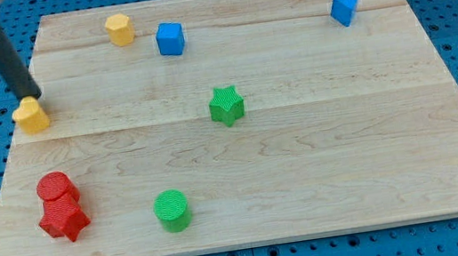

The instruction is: Push the yellow hexagon diagonally top left of the green circle

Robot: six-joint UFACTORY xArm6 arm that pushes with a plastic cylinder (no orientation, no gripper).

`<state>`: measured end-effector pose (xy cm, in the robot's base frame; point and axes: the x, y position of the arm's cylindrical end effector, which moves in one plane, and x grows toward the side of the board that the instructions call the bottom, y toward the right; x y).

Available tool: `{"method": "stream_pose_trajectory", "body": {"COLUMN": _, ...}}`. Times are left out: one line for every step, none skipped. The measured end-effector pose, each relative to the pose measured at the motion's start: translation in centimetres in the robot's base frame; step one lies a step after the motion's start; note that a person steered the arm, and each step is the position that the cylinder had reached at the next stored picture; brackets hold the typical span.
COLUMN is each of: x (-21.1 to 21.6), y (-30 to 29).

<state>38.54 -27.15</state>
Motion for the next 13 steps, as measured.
{"method": "stream_pose_trajectory", "body": {"x": 3.7, "y": 1.0}}
{"method": "stream_pose_trajectory", "body": {"x": 8.2, "y": 3.5}}
{"method": "stream_pose_trajectory", "body": {"x": 8.3, "y": 6.7}}
{"method": "stream_pose_trajectory", "body": {"x": 3.3, "y": 8.3}}
{"method": "stream_pose_trajectory", "body": {"x": -5.6, "y": 9.7}}
{"method": "stream_pose_trajectory", "body": {"x": -10.3, "y": 7.2}}
{"method": "stream_pose_trajectory", "body": {"x": -16.1, "y": 5.2}}
{"method": "stream_pose_trajectory", "body": {"x": -18.6, "y": 11.2}}
{"method": "stream_pose_trajectory", "body": {"x": -14.5, "y": 13.3}}
{"method": "stream_pose_trajectory", "body": {"x": -12.0, "y": 11.5}}
{"method": "stream_pose_trajectory", "body": {"x": -11.9, "y": 11.5}}
{"method": "stream_pose_trajectory", "body": {"x": -8.1, "y": 11.4}}
{"method": "stream_pose_trajectory", "body": {"x": -1.6, "y": 10.5}}
